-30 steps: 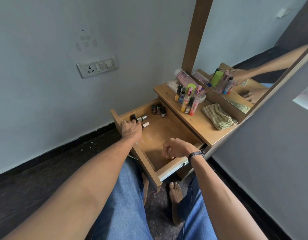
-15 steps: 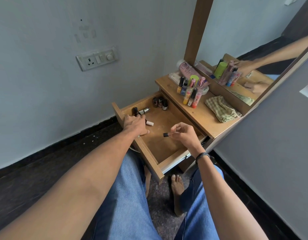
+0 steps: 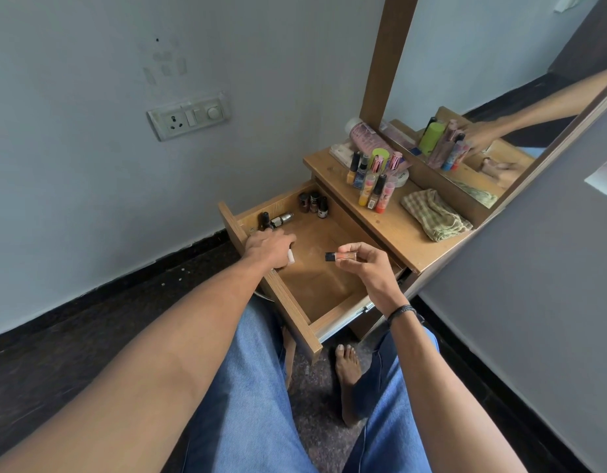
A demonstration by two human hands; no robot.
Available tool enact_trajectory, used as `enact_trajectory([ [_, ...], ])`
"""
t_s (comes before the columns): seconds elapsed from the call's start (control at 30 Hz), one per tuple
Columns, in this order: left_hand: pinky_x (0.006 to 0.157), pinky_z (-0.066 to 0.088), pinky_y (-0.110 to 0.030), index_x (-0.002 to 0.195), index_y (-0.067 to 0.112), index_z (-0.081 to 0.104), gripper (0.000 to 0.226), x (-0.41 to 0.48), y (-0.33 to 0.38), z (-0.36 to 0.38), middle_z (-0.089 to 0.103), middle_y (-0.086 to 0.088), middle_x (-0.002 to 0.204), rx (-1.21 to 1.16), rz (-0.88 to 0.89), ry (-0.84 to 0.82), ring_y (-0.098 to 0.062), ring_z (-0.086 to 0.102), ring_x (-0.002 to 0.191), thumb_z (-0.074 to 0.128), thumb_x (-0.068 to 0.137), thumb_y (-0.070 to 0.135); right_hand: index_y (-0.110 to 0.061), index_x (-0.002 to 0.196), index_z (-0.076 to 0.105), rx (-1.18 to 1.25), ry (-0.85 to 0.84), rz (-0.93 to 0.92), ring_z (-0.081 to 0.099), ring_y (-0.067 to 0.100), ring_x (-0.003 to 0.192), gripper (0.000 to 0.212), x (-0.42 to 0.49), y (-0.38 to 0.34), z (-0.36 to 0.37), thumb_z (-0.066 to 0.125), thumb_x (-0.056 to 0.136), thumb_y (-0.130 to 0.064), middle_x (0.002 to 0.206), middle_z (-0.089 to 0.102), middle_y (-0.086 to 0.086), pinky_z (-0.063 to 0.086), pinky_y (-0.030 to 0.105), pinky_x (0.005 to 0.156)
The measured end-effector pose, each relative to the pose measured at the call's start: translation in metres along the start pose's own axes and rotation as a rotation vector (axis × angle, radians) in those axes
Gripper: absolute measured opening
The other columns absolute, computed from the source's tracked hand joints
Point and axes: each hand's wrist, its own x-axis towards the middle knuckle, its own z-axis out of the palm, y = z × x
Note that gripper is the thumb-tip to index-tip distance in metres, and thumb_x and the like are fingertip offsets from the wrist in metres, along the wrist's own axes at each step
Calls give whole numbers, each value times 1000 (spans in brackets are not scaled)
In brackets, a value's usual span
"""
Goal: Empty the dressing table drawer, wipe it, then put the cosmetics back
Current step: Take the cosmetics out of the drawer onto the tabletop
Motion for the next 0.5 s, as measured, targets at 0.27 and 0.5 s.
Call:
enact_trajectory([
  [0.27,75,42,-39,111,33,57,42,0,0,-2,59,1,114,-56,-31,0,-24,59,101,83,78,28,-1,97,72,11,67,8,66,8,77,22,-6,-5,6,77,78,10,86,74,4,52,18,74],
  [0.5,79,48,-39,118,31,61,44,-3,0,-2,60,-1,115,-92,-42,55,-25,60,102,69,85,2,-6,101,70,59,117,-8,71,15,85,26,-9,-9,6,72,82,11,86,75,7,53,26,77],
])
